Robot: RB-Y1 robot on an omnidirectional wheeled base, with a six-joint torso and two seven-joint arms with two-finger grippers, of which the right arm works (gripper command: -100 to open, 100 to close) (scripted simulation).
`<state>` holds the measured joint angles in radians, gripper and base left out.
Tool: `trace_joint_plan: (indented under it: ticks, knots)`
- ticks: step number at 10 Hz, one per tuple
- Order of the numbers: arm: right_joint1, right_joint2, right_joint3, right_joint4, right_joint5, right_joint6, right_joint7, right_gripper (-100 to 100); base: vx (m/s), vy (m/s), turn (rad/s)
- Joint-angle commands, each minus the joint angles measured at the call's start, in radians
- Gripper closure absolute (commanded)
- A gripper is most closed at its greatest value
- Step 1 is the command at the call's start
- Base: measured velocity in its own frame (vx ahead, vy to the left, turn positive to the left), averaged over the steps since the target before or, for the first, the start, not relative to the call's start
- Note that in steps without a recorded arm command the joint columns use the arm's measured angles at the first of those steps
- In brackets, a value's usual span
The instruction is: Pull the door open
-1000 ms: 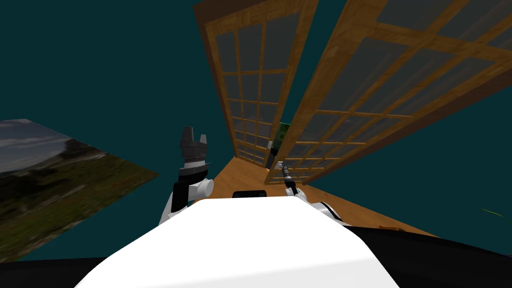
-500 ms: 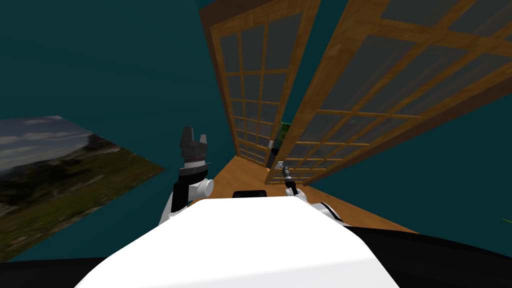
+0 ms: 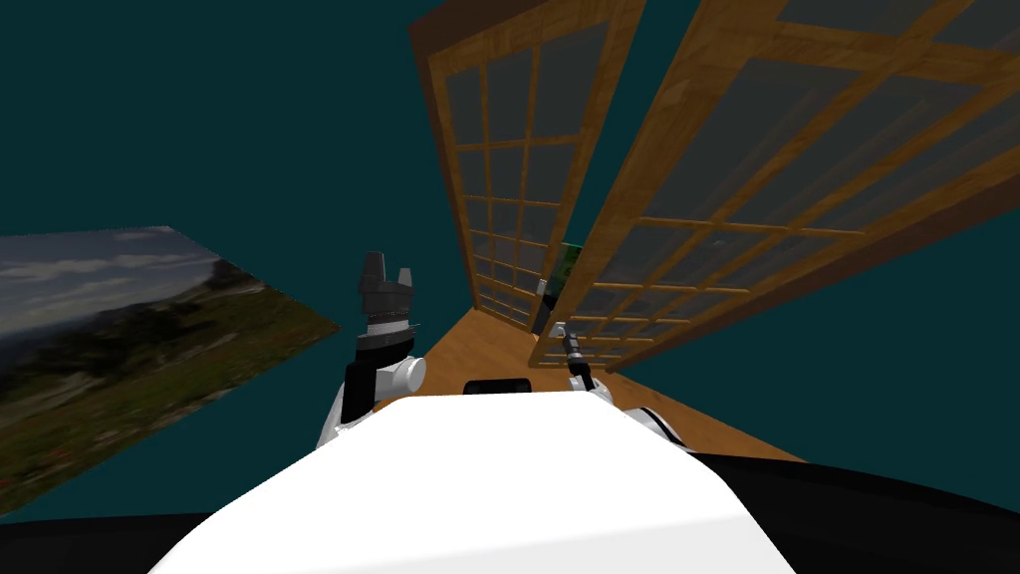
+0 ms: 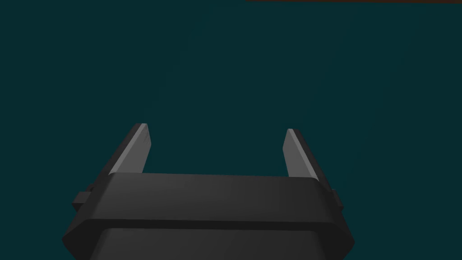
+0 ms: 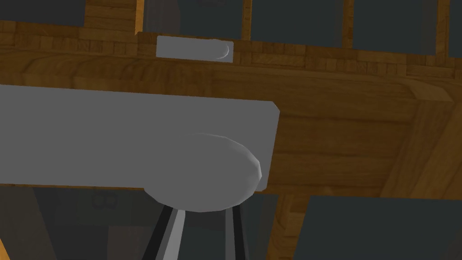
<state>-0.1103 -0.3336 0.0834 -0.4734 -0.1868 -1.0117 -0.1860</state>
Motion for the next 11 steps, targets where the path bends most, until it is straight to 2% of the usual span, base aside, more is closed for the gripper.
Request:
trace_joint_plan:
  ticks: [1,3,6,7,8,10,11]
  knots:
    - [0.002,0.019,0.018,-0.025,-0.016,0.009,-0.05,100,-0.075,-0.045,0.136]
    - [0.005,0.019,0.021,-0.031,-0.031,0.013,-0.1,100,-0.044,-0.022,0.065]
    - [0.005,0.019,0.021,-0.031,-0.031,0.013,-0.108,100,-0.016,-0.009,0.016]
    - [0.007,0.019,0.024,-0.036,-0.046,0.018,-0.149,100,-0.034,-0.007,0.095]
    - [0.007,0.019,0.024,-0.036,-0.046,0.018,-0.149,100,-0.045,-0.021,0.052]
    - [0.012,0.019,0.03,-0.046,-0.077,0.027,-0.216,100,-0.066,-0.032,0.121]
    - [0.016,0.009,0.02,-0.029,-0.088,0.034,-0.235,-100,-0.056,-0.048,0.036]
